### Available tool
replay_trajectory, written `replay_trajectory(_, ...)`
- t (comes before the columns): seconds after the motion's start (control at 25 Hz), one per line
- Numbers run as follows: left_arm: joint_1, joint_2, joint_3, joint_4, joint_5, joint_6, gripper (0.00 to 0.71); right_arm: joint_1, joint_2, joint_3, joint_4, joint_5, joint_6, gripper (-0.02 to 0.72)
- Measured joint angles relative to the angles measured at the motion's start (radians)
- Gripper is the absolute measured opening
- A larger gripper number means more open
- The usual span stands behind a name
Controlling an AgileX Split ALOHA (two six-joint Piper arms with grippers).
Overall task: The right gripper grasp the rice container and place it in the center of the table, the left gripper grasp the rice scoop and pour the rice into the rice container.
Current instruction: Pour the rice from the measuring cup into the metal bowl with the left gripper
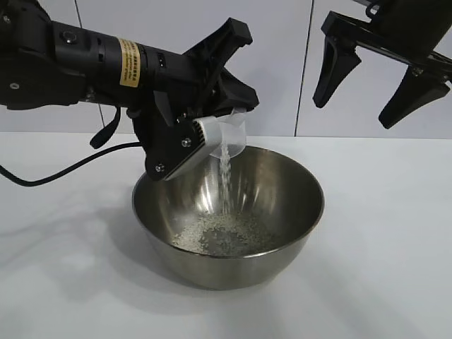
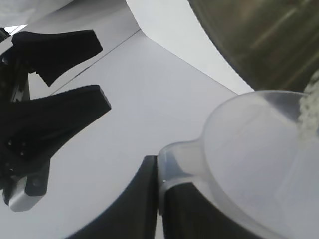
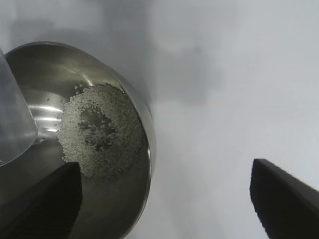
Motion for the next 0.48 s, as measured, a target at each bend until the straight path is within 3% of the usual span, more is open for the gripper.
replay_trajectory(0.32, -0.013, -0.038, 0.003, 0.005, 0.003, -0.002, 0.006, 0.0, 0.0, 0.0, 0.0, 0.0, 0.0, 0.627)
replay_trajectory(0.48, -0.018, -0.039, 0.022, 0.002, -0.018, -0.085, 0.006, 0.0, 0.0, 0.0, 0.0, 0.0, 0.0, 0.628)
